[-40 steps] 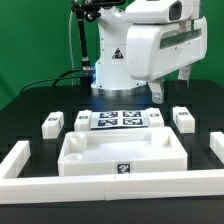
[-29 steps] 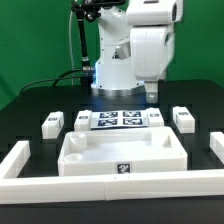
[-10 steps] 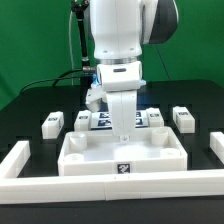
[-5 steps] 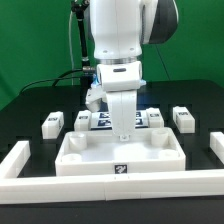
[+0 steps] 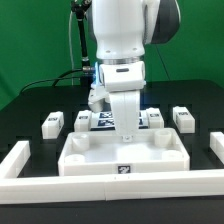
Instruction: Assemble desk
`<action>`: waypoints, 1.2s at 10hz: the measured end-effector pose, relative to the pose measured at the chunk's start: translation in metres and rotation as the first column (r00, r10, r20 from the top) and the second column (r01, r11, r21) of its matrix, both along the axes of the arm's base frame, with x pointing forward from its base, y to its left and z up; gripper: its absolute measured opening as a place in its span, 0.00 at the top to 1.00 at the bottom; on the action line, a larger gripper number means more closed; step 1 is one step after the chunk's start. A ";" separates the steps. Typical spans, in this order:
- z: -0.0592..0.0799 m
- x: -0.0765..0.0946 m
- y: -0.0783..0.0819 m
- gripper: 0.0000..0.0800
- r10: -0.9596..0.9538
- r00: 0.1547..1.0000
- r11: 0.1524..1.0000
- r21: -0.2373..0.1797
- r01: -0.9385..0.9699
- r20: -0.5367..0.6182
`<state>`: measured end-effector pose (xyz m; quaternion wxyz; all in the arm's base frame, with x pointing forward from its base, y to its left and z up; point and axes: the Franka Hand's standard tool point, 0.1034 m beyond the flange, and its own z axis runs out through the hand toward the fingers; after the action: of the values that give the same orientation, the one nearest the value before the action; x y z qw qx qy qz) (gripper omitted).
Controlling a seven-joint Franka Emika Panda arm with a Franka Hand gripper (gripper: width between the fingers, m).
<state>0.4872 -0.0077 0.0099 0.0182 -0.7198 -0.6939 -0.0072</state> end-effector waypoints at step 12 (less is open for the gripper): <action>-0.001 0.031 0.054 0.70 0.002 1.000 1.000 0.014 -0.002 -0.031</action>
Offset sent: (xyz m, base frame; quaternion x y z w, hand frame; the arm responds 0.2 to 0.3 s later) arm 0.0495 0.0506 -0.0007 -0.0312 0.0110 0.0079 0.9994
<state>0.5182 0.0464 0.0093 0.0339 -0.7190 -0.6942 -0.0007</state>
